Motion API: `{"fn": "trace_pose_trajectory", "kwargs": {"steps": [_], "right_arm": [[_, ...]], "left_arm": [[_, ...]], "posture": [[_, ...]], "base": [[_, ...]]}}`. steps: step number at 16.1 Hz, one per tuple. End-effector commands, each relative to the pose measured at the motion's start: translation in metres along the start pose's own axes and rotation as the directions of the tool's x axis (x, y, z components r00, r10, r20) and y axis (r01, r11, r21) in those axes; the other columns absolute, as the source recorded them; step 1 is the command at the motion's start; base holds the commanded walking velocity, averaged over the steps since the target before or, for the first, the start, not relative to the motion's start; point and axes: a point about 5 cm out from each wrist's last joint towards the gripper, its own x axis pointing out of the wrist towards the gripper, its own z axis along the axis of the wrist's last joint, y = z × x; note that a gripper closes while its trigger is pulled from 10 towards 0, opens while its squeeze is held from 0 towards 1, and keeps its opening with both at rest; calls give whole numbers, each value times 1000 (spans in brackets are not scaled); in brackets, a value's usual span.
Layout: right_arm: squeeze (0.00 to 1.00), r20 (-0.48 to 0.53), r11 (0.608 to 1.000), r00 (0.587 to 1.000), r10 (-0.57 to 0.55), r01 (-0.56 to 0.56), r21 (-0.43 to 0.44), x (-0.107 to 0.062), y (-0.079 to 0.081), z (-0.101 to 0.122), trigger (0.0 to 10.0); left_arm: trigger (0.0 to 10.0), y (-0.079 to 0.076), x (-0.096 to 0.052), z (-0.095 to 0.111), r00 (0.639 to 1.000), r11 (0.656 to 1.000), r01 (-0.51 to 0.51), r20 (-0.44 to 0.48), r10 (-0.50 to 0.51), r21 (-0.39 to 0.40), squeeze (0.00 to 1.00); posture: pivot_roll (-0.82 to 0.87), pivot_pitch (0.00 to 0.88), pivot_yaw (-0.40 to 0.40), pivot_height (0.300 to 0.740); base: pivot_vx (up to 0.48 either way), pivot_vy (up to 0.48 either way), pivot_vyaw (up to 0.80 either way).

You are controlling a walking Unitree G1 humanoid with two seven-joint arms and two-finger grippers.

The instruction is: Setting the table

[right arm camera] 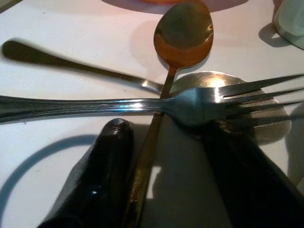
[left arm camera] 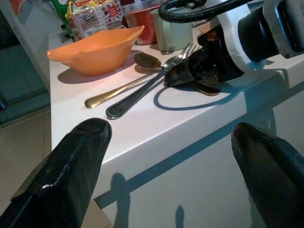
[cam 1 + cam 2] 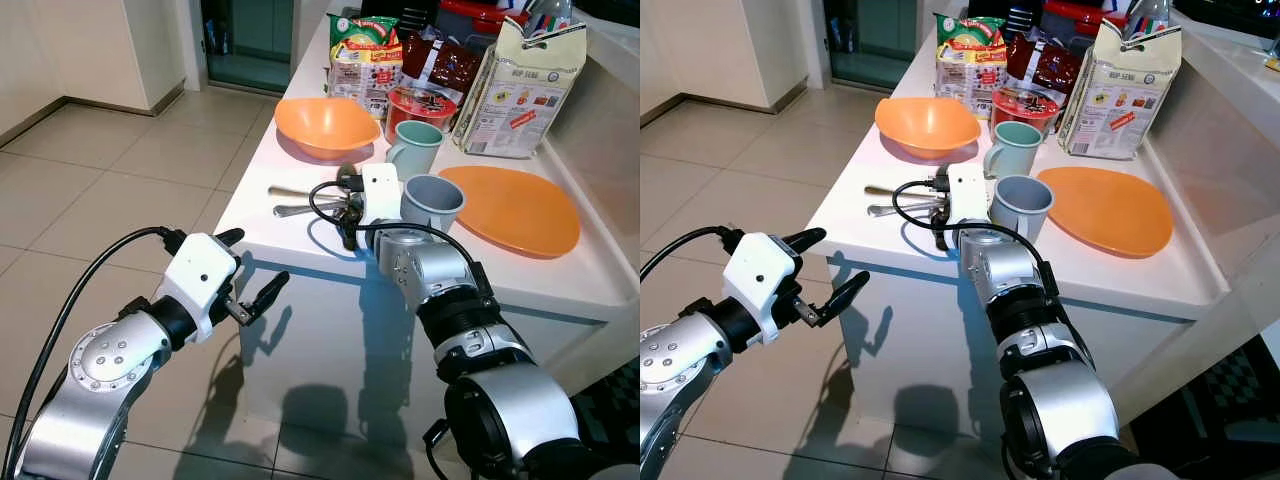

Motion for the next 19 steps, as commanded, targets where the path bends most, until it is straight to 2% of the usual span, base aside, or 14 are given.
{"fn": "trace_pose_trajectory", "kwargs": {"steps": [1, 15, 19], "right_arm": [[0, -101, 1000, 995, 9, -7, 15, 1, -2, -22, 0], [0, -92, 1000, 996, 8, -6, 20, -4, -10, -16, 0], [0, -60, 1000, 998, 21, -21, 5, -7, -10, -9, 0]], "left_arm": [[10000, -2, 2, 4, 999, 999, 32, 11, -32, 16, 0], [10000, 0, 4, 7, 999, 999, 43, 17, -43, 32, 0], [10000, 2, 4, 9, 999, 998, 47, 18, -47, 44, 0]], "posture": [[174, 0, -87, 740], [179, 0, -82, 740], [183, 0, -81, 740]], "base": [[0, 0, 0], [0, 0, 0], [0, 0, 0]]}}
